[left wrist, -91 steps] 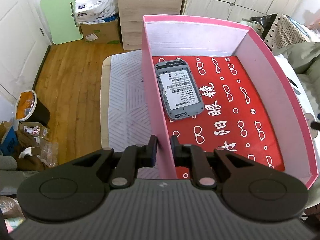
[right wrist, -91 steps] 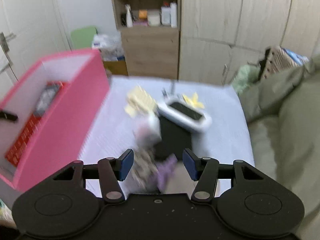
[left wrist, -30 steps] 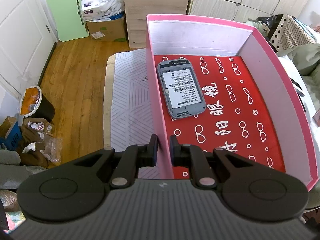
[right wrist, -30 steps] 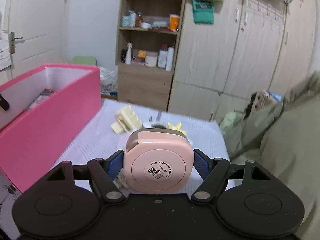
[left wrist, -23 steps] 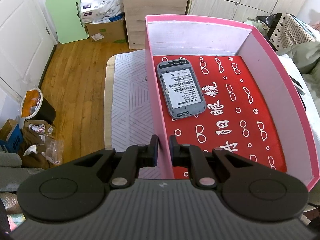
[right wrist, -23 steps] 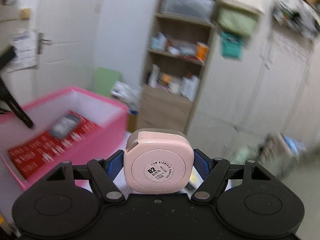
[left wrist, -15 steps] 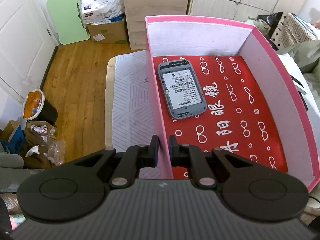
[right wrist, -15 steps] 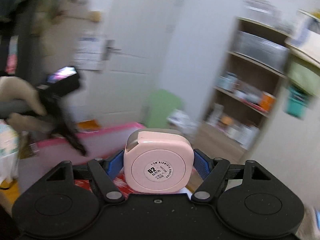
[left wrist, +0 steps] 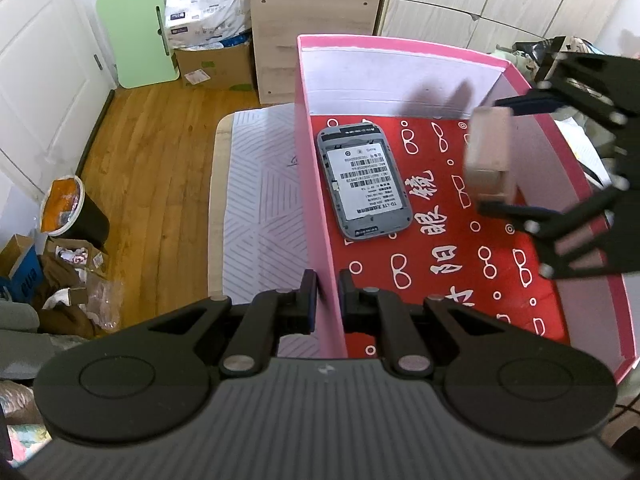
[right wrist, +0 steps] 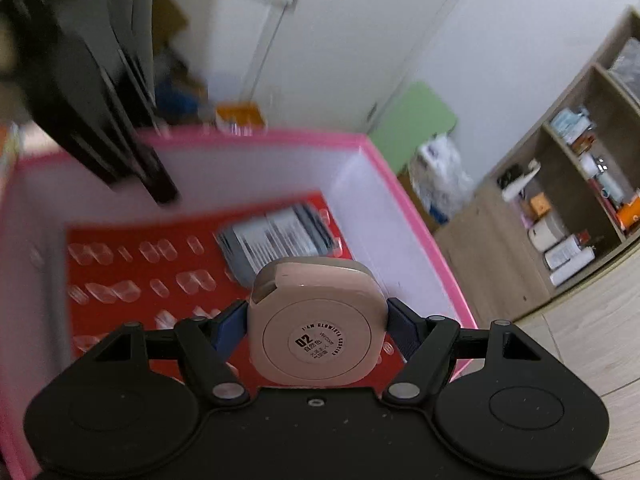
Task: Organize rigid objects
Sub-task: 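Carry the pink tape measure into the box beside the grey device, then grasp the black phone battery with the right gripper, then place the black battery in the box and open the right gripper, then grasp the small gold battery with the right gripper, then drop the small battery into the box beside the tape measure, then grasp the white charger on the bed with the right gripper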
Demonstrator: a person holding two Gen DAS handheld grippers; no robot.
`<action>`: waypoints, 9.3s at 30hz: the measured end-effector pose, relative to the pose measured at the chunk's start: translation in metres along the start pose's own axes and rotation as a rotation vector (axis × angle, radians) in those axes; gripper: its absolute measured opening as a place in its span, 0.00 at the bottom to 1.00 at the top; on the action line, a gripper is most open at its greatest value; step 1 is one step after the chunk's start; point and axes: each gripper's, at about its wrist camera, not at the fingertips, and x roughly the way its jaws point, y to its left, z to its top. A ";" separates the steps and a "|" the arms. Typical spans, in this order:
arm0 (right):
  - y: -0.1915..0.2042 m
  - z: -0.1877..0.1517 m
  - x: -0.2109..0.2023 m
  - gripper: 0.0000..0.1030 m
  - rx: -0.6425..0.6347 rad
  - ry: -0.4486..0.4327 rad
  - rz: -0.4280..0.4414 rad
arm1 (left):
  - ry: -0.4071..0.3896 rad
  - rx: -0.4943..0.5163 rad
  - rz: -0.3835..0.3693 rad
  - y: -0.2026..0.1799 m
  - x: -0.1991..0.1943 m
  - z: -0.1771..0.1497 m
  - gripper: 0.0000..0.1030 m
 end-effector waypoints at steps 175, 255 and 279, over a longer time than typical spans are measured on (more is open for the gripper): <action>0.041 -0.200 -0.068 0.28 0.685 0.181 0.254 | 0.039 -0.034 0.002 -0.001 -0.007 0.008 0.10; -0.017 -0.181 -0.060 0.47 0.567 -0.058 -0.128 | 0.057 -0.069 -0.002 0.000 -0.004 0.010 0.11; -0.014 -0.167 -0.059 0.48 0.644 -0.053 -0.229 | 0.050 -0.055 -0.020 0.002 -0.004 0.008 0.11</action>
